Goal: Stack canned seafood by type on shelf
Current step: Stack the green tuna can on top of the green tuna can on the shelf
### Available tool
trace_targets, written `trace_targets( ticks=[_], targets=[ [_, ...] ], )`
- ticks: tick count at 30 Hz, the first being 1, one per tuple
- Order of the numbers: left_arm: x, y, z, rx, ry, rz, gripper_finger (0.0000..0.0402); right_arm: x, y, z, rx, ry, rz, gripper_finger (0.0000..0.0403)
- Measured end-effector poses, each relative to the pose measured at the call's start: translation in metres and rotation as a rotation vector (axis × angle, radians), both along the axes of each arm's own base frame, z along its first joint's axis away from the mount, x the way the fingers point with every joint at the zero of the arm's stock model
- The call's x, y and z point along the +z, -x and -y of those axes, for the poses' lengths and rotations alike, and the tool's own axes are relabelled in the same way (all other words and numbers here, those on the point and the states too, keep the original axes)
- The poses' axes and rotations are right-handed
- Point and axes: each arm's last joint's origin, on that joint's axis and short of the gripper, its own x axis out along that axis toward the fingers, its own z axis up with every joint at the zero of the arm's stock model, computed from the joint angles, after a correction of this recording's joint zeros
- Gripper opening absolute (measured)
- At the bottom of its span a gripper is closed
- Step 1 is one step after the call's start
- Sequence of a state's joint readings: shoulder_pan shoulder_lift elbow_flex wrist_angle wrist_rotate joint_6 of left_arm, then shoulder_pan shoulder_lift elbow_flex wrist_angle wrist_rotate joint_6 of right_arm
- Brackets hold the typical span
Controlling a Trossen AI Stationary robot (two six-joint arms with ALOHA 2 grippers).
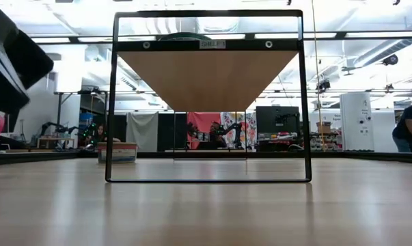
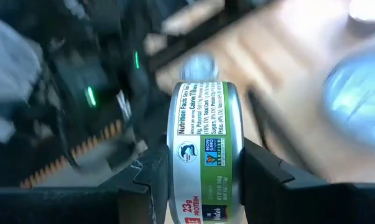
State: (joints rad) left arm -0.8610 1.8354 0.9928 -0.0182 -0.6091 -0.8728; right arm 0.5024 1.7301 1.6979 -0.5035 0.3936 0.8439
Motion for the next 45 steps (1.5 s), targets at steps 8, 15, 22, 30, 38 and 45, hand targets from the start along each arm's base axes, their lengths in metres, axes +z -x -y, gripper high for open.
trace_targets(
  ticks=[8,15,22,30,38,45],
  targets=[
    [0.001,0.004,0.001,0.007,0.005,-0.005,0.0,0.078,0.022,0.099,-0.159,-0.063,0.2,0.0136],
    [0.001,0.01,-0.006,0.086,-0.001,-0.06,0.0,0.108,0.037,0.195,-0.209,-0.13,0.311,0.0136],
    [0.004,0.017,-0.02,0.236,-0.043,-0.067,0.0,0.1,0.045,0.285,-0.265,-0.2,0.393,0.0136],
    [0.001,0.021,-0.034,0.431,-0.033,-0.065,0.0,0.062,0.059,0.353,-0.254,-0.381,0.577,0.0136],
    [-0.002,0.022,-0.045,0.561,0.002,-0.077,0.0,0.007,0.074,0.371,-0.281,-0.53,0.675,0.0136],
    [-0.002,0.022,-0.05,0.614,0.005,-0.086,0.0,-0.032,0.094,0.361,-0.305,-0.655,0.79,0.0136]
  ],
)
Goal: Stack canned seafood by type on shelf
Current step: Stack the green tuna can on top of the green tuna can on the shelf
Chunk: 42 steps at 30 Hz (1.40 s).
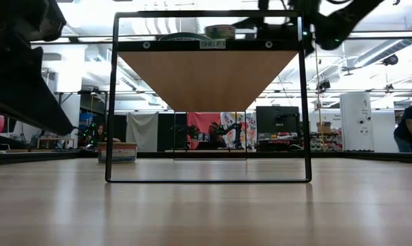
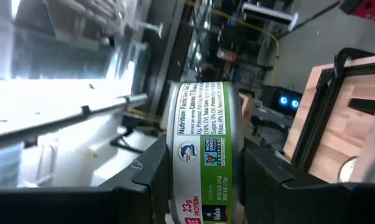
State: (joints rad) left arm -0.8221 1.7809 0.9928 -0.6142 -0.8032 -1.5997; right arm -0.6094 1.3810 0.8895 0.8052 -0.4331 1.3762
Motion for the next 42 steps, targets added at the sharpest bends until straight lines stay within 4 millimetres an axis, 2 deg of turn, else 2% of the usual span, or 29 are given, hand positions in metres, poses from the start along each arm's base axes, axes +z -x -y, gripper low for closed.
trace_targets(
  ticks=[6,10,13,16,23,42],
  targets=[
    [0.0,0.002,-0.002,0.044,0.012,0.001,0.0,-0.021,0.028,-0.016,-0.108,-0.071,-0.005,0.0136],
    [-0.001,0.002,-0.003,0.058,0.016,0.004,0.0,-0.023,0.044,-0.026,-0.16,-0.107,-0.002,0.0136],
    [-0.001,0.003,-0.004,0.069,0.017,0.002,0.0,-0.033,0.049,-0.028,-0.198,-0.157,-0.098,0.0136],
    [-0.001,0.002,-0.006,0.076,0.015,0.0,0.0,-0.041,0.049,-0.03,-0.216,-0.182,-0.179,0.0136],
    [-0.001,0.0,-0.007,0.082,0.014,0.0,0.0,-0.045,0.045,-0.029,-0.221,-0.194,-0.194,0.0136],
    [-0.001,-0.003,-0.011,0.098,0.014,0.0,0.0,-0.045,0.045,-0.027,-0.263,-0.19,-0.198,0.0136]
  ],
)
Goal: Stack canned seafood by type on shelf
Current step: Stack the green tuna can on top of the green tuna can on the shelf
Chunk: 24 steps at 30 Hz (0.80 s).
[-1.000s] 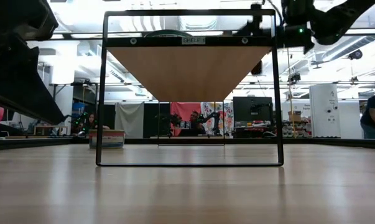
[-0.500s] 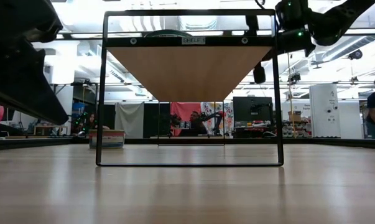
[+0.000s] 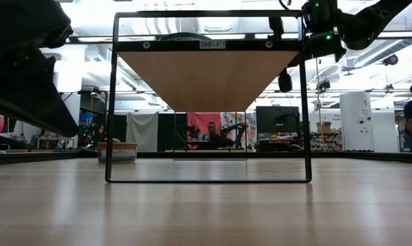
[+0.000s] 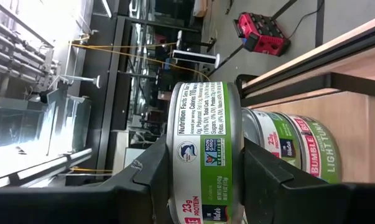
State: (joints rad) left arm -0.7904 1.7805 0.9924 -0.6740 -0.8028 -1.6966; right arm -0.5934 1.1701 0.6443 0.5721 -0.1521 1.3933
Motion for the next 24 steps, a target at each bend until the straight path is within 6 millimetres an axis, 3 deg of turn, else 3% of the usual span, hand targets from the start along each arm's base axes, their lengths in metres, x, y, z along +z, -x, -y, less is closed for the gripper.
trace_targets(
  ticks=[13,24],
  targets=[
    [0.0,-0.001,0.0,0.003,0.006,0.005,0.0,0.004,-0.028,0.013,0.052,0.02,-0.022,0.0136],
    [0.0,-0.001,-0.001,0.003,0.001,0.001,0.0,0.001,-0.03,0.011,0.071,-0.014,-0.069,0.0136]
  ],
)
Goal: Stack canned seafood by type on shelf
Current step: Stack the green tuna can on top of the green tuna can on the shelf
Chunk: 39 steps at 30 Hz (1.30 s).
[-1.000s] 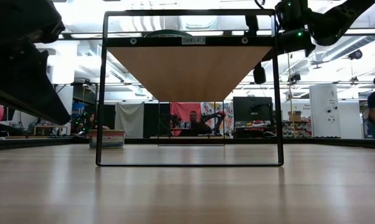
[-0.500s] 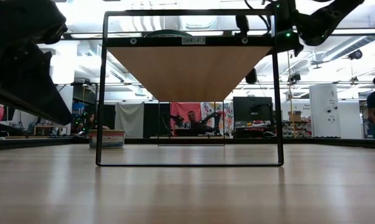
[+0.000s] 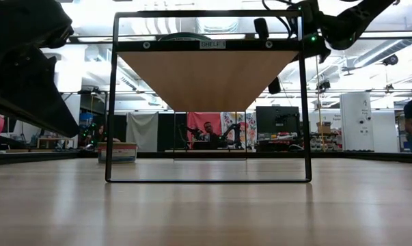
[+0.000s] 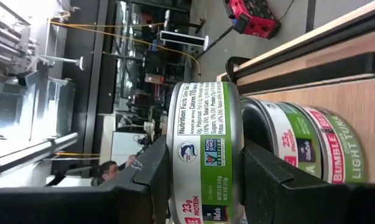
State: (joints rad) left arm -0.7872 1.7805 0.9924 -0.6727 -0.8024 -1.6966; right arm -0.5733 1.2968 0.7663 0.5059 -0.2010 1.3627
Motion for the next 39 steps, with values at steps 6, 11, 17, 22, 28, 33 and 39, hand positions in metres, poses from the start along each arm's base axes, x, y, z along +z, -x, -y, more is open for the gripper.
trace_targets(
  ticks=[6,11,17,22,28,33,39],
  targets=[
    [0.0,0.0,0.0,0.0,-0.001,-0.001,0.0,-0.001,-0.001,-0.002,0.007,0.011,-0.014,0.0168],
    [0.0,0.0,0.0,0.0,0.001,0.0,0.0,-0.002,-0.001,-0.002,0.009,0.015,-0.024,0.0241],
    [0.0,0.0,0.0,0.0,0.002,0.001,0.0,-0.002,-0.002,-0.004,0.026,0.02,-0.026,0.0271],
    [0.0,0.0,0.0,0.0,0.002,0.001,0.0,-0.002,-0.004,-0.007,0.038,0.032,-0.031,0.0261],
    [0.0,0.0,0.0,0.0,0.002,0.002,0.0,-0.002,-0.004,-0.008,0.046,0.037,-0.036,0.0249],
    [0.0,0.0,0.0,0.0,0.006,0.005,0.0,-0.002,-0.005,-0.009,0.055,0.037,-0.036,0.0252],
    [0.0,0.0,0.0,0.0,0.006,0.005,0.0,-0.002,-0.007,-0.013,0.07,0.033,-0.033,0.0258]
  ],
)
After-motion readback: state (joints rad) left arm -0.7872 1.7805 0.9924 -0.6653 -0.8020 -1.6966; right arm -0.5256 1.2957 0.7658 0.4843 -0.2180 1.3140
